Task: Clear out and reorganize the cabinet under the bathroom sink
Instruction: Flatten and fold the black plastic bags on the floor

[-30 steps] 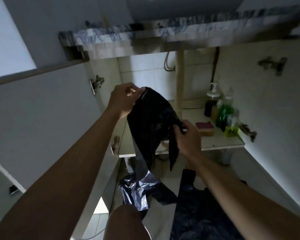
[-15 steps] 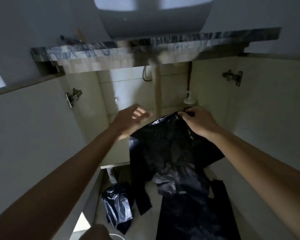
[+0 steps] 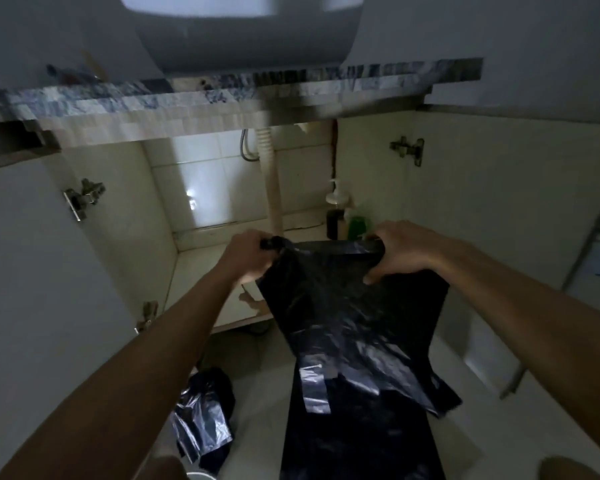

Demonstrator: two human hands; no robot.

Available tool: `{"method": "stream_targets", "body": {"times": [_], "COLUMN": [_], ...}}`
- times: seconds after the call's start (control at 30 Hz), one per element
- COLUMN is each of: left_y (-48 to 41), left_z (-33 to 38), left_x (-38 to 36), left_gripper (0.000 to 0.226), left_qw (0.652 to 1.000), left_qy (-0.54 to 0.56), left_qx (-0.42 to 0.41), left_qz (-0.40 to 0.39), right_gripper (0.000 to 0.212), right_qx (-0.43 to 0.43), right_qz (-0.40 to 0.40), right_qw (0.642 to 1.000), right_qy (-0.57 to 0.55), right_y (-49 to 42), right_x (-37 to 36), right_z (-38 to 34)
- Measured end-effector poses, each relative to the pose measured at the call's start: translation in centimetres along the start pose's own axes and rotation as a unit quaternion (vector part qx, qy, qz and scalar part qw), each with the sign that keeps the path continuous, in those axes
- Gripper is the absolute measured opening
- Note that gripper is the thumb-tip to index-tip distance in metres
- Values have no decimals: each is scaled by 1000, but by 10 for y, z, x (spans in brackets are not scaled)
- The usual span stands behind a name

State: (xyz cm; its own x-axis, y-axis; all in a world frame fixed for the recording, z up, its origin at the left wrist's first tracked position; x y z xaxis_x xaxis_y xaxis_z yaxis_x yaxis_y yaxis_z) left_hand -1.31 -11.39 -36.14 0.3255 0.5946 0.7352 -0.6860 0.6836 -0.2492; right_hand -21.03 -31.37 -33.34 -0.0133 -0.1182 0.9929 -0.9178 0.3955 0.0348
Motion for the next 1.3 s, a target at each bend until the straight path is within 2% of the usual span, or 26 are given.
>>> {"method": "stream_targets", "body": {"times": [0.1,0.23,0.33,0.4,0.47,0.53,0.63,0.73,0.8,0.93,1.03,1.1,1.17,1.2,1.27,1.3], "left_y": [-7,-11,-12,-8,-5,-6,-18,-40,-55,-73,-67,-55,-35,-24,-5,3], "left_z": [11,20,24,29,30,28,26,29,34,38,41,42,44,41,28,20], "left_x": [19,36,45,50,50,44,29,15,13,19,27,28,26,25,17,11], "left_gripper": [16,17,15,28,41,32,16,23,25,32,37,28,16,18,21,20], "left_qw": [998,980,948,921,897,884,908,956,979,994,990,993,995,986,947,924], "left_qy": [-38,-35,4,6,0,-9,-47,-116,-140,-109,-92,-68,-66,-77,-76,-70], "left_qx": [-22,34,112,155,202,224,205,108,40,-14,-43,-53,-33,-8,92,141], "left_qz": [-42,-194,-299,-356,-393,-411,-362,-246,-142,5,102,80,-60,-147,-299,-348], "right_gripper": [39,36,36,40,43,41,31,38,40,18,17,14,13,12,11,17], "right_qx": [-21,-31,-38,-51,-85,-106,-107,-130,-177,-178,-149,-127,-105,-95,-101,-110], "right_qz": [14,-6,-70,-145,-230,-266,-216,-61,51,215,270,231,93,7,-146,-197], "right_qw": [999,999,997,988,970,958,970,988,982,960,951,962,988,993,981,970], "right_qy": [19,5,0,6,-9,-21,10,65,43,17,-35,-75,-71,-65,-83,-95], "right_y": [0,8,20,26,31,30,17,1,-3,-1,12,24,35,39,48,51], "right_x": [-6,3,14,23,27,25,18,10,12,25,37,40,33,26,3,-10], "right_z": [30,50,55,57,59,62,66,69,74,80,82,85,89,91,98,102]}}
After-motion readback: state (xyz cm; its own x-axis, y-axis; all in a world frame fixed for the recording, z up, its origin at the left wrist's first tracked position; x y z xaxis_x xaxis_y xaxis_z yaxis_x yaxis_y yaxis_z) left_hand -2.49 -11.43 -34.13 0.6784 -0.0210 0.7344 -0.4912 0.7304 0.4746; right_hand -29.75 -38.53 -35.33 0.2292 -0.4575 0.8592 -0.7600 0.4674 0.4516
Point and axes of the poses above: each hand's wrist, its own y-axis away from the middle knuckle, its own x-axis out of the back of the hand, z = x × y, the point moved 2 cm from there along -y, towards the middle knuckle, and after that the axes turned 10 degrees about y, right-handed, at the moved point
